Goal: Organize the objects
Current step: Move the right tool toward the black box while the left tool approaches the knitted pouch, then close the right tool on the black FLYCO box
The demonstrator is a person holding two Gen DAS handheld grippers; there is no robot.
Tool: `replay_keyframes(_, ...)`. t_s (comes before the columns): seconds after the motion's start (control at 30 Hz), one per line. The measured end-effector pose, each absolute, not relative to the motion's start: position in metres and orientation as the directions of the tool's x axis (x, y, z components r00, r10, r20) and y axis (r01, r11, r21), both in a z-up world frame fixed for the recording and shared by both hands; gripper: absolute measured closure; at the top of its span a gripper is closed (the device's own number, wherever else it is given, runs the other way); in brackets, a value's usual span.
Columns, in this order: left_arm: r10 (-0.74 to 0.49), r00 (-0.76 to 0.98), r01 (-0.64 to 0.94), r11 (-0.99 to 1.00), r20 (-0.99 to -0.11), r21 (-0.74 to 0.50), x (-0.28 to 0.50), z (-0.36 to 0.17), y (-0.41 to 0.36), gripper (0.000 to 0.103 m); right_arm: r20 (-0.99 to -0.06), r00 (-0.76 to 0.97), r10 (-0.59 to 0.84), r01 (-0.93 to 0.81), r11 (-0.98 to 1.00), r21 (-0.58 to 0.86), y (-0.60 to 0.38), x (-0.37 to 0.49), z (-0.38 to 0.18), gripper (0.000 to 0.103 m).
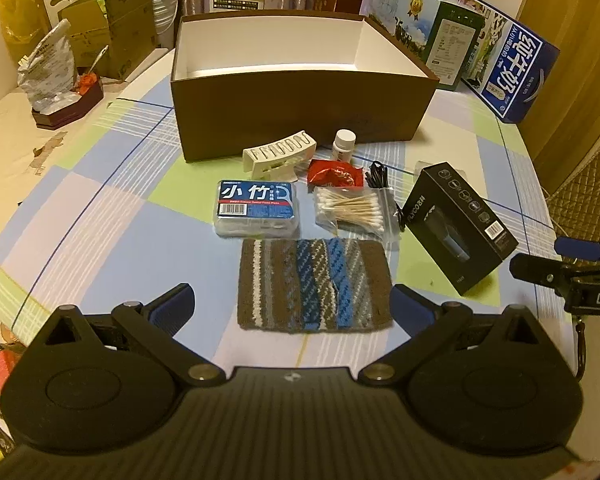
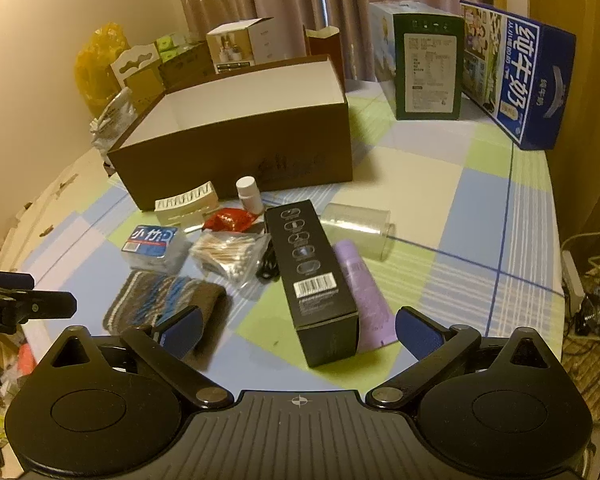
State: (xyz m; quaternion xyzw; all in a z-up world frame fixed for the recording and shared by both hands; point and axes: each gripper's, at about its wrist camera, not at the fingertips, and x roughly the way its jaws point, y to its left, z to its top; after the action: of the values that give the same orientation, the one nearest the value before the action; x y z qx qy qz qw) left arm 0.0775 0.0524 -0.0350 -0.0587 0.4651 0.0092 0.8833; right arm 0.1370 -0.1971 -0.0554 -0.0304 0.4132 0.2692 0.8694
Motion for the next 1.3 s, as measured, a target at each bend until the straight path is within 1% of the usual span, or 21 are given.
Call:
replay_keyframes(0.07, -0.041, 0.566, -0.069, 0.993, -0.824, -0.098, 0.081, -0.038, 0.053, 0.001, -0.738, 0.508, 0.445, -0.499, 0.85, 0.169, -0.195, 0.143, -0.059, 0.013)
replay_keyframes(0.33, -0.061, 0.551, -0.044, 0.994, -0.832, -0.102, 0.095, -0.055, 0.055, 0.001, -0.756, 0.492, 0.431, -0.52, 0.842, 0.142, -0.184, 0.161, -0.077, 0.029)
replay_keyframes(0.5, -0.091, 0.532, -0.028, 0.992, -0.842, -0.125, 0.104, -0.068, 0.056, 0.001, -0.773, 0.478, 0.417, -0.52, 0.844, 0.134, -0.177, 0.171, -0.088, 0.038)
replay_keyframes(0.6, -0.109, 0.521, -0.017, 0.99, -0.846, -0.138, 0.109, -0.076, 0.053, 0.001, -0.782, 0.474, 0.405, -0.514, 0.848, 0.127, -0.175, 0.174, -0.093, 0.047)
replay_keyframes(0.63, -0.11, 0.514, -0.015, 0.99, -0.851, -0.138, 0.112, -0.079, 0.052, 0.001, -0.785, 0.473, 0.399, -0.509, 0.851, 0.126, -0.175, 0.175, -0.094, 0.059)
replay_keyframes(1.1, -0.126, 0.436, -0.01, 0.989, -0.891, -0.145, 0.141, -0.125, 0.041, 0.001, -0.814, 0.432, 0.389, -0.438, 0.879, 0.188, -0.188, 0.161, -0.09, 0.06)
replay_keyframes(1.2, -0.119, 0.434, 0.014, 0.992, -0.893, -0.126, 0.146, -0.129, 0.032, 0.001, -0.814, 0.433, 0.388, -0.419, 0.886, 0.199, -0.19, 0.163, -0.089, 0.06)
replay_keyframes(1.3, -0.108, 0.443, 0.035, 0.994, -0.89, -0.104, 0.15, -0.131, 0.022, 0.001, -0.815, 0.436, 0.383, -0.413, 0.889, 0.197, -0.189, 0.164, -0.09, 0.056)
